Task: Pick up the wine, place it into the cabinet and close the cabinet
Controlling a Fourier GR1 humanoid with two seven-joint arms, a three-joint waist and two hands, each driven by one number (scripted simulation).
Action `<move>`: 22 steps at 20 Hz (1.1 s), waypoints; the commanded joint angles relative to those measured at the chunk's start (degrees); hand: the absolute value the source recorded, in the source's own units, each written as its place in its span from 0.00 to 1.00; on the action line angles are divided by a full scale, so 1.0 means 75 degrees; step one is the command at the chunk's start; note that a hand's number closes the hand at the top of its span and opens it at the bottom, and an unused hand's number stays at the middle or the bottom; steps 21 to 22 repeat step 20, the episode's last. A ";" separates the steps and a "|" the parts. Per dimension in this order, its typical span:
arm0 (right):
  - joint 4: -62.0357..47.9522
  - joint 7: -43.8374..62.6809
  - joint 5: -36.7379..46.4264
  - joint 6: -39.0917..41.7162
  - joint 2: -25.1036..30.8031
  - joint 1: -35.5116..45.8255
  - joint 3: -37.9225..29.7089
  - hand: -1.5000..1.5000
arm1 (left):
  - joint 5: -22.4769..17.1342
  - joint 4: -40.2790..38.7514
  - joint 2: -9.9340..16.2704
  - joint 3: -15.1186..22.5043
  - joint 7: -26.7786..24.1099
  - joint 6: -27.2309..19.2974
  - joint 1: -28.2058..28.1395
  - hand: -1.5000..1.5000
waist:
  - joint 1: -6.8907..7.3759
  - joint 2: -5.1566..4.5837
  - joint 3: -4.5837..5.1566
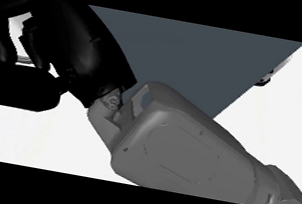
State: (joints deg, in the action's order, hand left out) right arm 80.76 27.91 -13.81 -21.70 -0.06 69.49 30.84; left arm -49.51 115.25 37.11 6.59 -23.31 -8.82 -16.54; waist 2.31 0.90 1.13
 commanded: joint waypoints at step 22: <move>-0.3274 -0.2573 0.0093 0.1179 0.1153 0.0084 -0.1268 1.00 | 0.0043 0.0088 -0.0071 -0.0179 0.0384 -0.0207 0.0350 0.00 | -0.0228 -0.0227 -0.0146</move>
